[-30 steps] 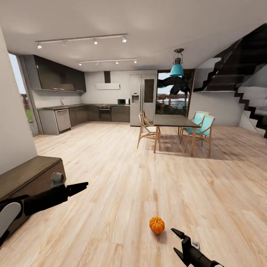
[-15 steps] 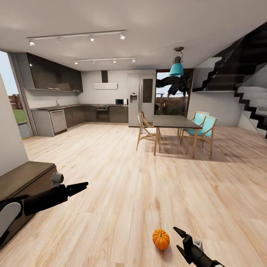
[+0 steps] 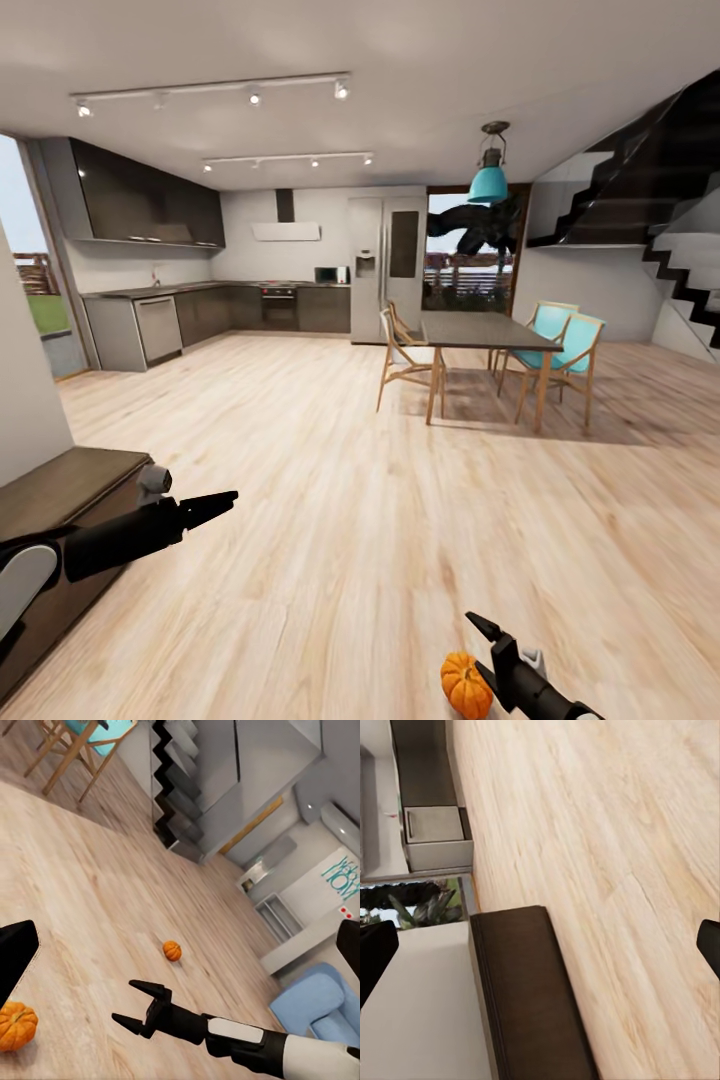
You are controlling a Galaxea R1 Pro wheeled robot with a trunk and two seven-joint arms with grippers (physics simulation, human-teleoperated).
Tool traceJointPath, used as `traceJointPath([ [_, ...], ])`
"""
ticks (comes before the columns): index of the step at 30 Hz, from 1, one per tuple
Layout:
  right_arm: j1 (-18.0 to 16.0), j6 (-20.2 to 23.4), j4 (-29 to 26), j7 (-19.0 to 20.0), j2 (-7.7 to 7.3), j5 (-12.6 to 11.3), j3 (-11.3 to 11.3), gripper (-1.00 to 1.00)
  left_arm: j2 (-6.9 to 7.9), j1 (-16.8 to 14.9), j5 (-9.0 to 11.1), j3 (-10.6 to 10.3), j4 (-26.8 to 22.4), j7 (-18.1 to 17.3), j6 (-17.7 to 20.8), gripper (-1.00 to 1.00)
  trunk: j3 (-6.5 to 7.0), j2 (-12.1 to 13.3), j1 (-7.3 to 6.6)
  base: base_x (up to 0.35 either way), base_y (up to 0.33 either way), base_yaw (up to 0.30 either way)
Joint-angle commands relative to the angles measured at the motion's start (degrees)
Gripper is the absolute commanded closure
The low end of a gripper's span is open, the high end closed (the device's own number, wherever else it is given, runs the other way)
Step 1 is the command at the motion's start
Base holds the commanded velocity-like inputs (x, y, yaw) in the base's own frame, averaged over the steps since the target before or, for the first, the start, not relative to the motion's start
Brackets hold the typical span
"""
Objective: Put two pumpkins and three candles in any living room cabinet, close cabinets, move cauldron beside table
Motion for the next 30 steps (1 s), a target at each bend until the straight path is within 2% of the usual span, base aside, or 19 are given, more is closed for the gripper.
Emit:
traceJointPath([
  [1, -0.04, 0.46, 0.00, 0.05, 0.00, -0.35, -0.10, -1.00, 0.03, -0.04, 0.08, -0.03, 0.04, -0.13, 0.19, -1.00, -0.06, -0.03, 0.02, 0.288, 0.198, 0.000],
  [14, -0.04, 0.23, -0.04, 0.33, 0.32, -0.26, -0.02, -1.00, 0.03, -0.04, -0.05, -0.03, 0.04, -0.04, 0.16, -1.00, -0.06, -0.03, 0.02, 0.286, 0.163, 0.000],
  [18, -0.04, -2.75, -0.01, -0.10, 0.20, -0.19, -0.04, -1.00, 0.03, -0.04, -0.07, -0.03, 0.04, -0.04, 0.16, -1.00, -0.06, -0.03, 0.02, 0.164, 0.033, 0.000],
  [22, -0.04, -5.90, 1.04, -2.50, -0.77, -0.18, -0.13, -1.00, 0.03, -0.04, -0.10, -0.03, -0.02, -0.09, 0.17, -1.00, -0.06, -0.03, 0.02, 0.054, -0.006, 0.000],
  [26, -0.04, -6.85, 2.53, -8.43, -3.54, -0.57, -0.18, -1.00, 0.03, 0.00, -0.13, -0.03, -0.04, -0.12, 0.16, -1.00, -0.06, -0.03, 0.02, 0.016, -0.155, 0.000],
  [29, -0.04, -7.03, 2.78, -9.96, -4.10, -2.42, -0.18, -1.00, 0.03, 0.03, -0.17, -0.06, -0.09, -0.12, 0.16, -1.00, -0.06, -0.03, 0.02, 0.005, -0.194, 0.000],
  [30, -0.04, -7.18, 2.84, -10.79, -4.20, -3.97, -0.15, -1.00, 0.03, 0.03, -0.19, -0.08, -0.11, -0.16, 0.19, -1.00, -0.06, -0.03, 0.02, -0.025, -0.115, 0.000],
])
